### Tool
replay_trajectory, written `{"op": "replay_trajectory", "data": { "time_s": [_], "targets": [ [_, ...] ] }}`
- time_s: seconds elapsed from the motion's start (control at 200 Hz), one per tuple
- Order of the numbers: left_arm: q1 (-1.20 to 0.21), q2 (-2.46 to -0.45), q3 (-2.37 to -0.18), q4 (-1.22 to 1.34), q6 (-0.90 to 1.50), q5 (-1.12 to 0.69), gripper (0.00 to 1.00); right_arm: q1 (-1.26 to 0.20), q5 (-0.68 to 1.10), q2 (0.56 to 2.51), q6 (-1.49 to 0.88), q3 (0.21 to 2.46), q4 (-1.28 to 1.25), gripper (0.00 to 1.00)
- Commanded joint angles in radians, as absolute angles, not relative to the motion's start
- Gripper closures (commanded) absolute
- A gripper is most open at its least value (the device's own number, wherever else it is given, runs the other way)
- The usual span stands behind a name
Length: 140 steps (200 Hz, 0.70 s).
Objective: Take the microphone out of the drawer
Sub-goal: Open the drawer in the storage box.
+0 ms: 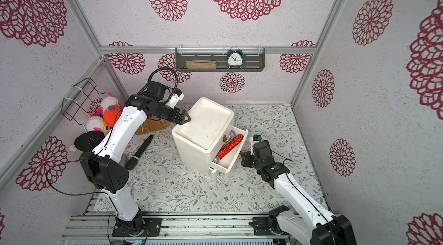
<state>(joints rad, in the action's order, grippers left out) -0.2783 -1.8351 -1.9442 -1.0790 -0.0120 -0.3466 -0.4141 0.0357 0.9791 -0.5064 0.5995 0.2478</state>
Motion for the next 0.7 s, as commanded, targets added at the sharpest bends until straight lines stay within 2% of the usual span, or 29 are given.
{"op": "replay_trajectory", "data": {
  "time_s": [0.0, 0.545, 0.695],
  "targets": [
    [-0.272, -1.837, -1.931, -1.058, -0.012, -0.341, 0.03, -0.399, -0.132, 0.937, -0.533, 0.576, 0.475, 1.0],
    [-0.272, -1.824, -1.937, -1.079, -0.028, -0.202, 0.03, -0.398, -0.367, 0.862, -0.595, 0.623, 0.595, 1.0],
    [-0.271, -1.824, -1.937, -1.077, -0.026, -0.196, 0.03, -0.399, -0.336, 0.83, -0.578, 0.616, 0.573, 1.0]
  ]
}}
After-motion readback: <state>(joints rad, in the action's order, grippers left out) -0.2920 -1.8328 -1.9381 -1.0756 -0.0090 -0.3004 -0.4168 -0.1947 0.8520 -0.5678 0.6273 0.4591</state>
